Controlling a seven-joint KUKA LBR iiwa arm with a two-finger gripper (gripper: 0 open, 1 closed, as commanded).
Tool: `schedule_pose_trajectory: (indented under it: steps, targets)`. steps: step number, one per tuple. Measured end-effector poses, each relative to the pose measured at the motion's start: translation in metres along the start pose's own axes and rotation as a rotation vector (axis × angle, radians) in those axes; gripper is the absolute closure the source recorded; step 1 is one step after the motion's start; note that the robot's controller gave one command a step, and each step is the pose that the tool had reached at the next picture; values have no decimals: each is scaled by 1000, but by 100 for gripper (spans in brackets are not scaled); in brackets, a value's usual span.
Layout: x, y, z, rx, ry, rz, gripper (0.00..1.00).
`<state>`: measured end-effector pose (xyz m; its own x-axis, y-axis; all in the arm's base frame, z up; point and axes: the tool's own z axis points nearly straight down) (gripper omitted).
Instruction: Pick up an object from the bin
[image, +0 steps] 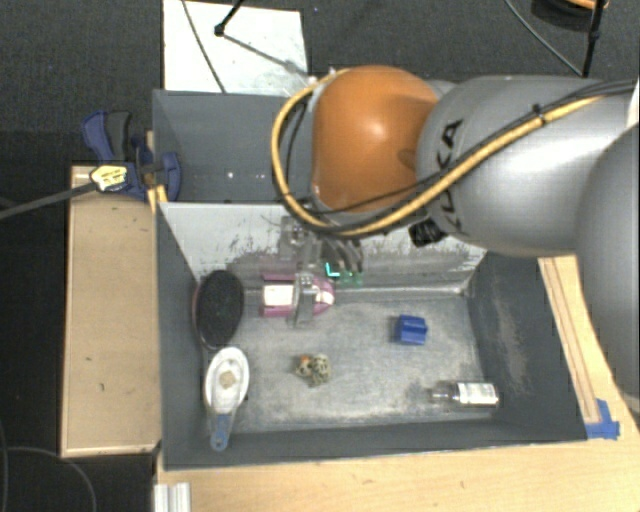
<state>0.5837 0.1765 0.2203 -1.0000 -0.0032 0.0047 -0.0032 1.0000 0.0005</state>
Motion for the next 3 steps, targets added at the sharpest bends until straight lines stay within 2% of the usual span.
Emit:
schedule_pose_trajectory:
  steps: [1,2,3]
  targets:
    - [40,-34,118,3,3,-98,0]
    - [55,-58,152,1,-1,-44,0]
    - [54,-56,150,-1,-6,-40,100]
